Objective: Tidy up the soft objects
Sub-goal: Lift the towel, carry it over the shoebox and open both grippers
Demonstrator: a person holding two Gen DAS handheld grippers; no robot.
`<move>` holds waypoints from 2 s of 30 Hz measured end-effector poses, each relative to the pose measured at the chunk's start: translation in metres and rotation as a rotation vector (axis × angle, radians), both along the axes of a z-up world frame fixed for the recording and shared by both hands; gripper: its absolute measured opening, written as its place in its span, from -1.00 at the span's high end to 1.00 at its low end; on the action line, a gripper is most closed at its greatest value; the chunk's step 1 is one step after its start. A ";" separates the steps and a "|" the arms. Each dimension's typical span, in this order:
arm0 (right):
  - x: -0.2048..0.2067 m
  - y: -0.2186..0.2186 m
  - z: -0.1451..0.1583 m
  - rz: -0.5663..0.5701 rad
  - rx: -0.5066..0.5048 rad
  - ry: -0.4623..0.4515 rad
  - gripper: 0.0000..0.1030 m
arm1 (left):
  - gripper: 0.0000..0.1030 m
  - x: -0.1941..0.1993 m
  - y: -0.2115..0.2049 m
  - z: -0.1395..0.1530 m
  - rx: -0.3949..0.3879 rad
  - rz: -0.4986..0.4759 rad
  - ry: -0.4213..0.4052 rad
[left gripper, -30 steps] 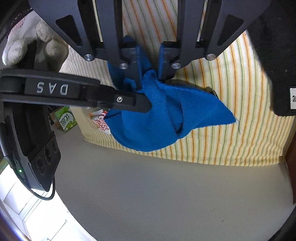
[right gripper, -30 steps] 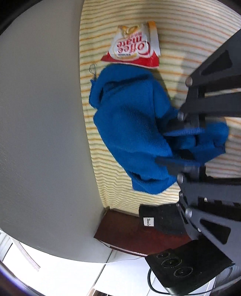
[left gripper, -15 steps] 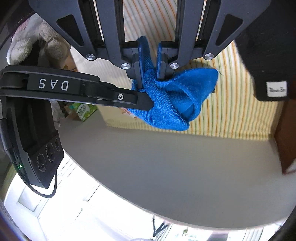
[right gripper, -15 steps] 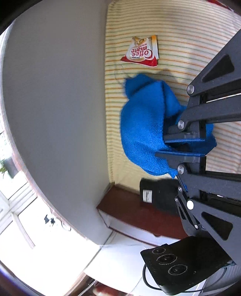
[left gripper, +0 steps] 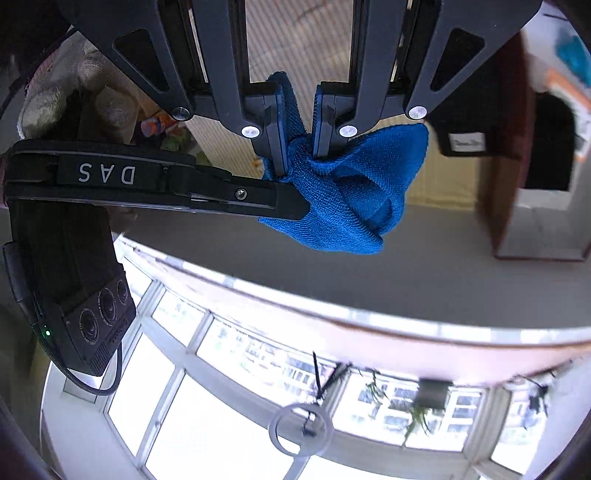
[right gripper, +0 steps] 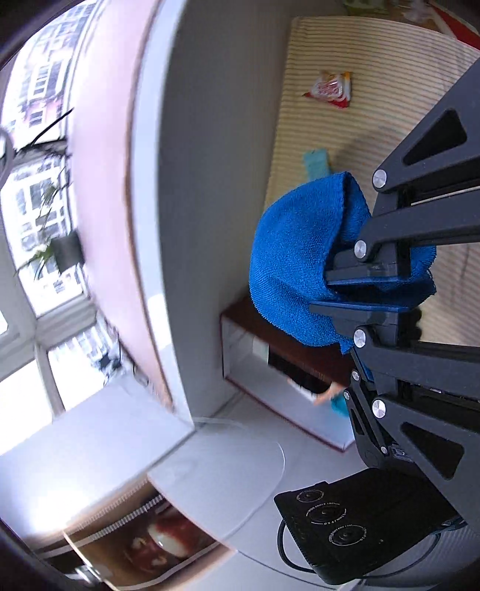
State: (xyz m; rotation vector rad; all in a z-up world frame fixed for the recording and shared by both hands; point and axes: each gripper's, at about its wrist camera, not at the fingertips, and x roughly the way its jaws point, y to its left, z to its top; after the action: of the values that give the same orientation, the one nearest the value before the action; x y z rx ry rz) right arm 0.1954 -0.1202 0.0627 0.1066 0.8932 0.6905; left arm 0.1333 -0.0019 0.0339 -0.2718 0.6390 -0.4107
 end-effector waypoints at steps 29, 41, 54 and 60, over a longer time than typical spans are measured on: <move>-0.040 0.250 -0.011 0.335 -0.077 -0.003 0.86 | 0.81 -0.074 0.190 0.003 0.012 0.363 0.031; -0.033 0.262 -0.038 0.310 -0.186 -0.040 0.13 | 0.62 -0.063 0.203 -0.028 0.045 0.430 0.146; -0.022 0.213 -0.028 0.246 -0.117 -0.048 -0.14 | -0.04 -0.084 0.220 -0.028 0.019 0.511 0.187; -0.015 0.166 -0.028 0.195 -0.093 -0.048 -0.17 | -0.04 -0.097 0.198 -0.027 0.045 0.474 0.156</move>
State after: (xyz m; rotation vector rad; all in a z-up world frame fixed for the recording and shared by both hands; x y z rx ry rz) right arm 0.1806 0.0454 0.0351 -0.0802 0.8956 0.8278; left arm 0.0363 0.1958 0.0073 -0.4030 0.7115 0.0812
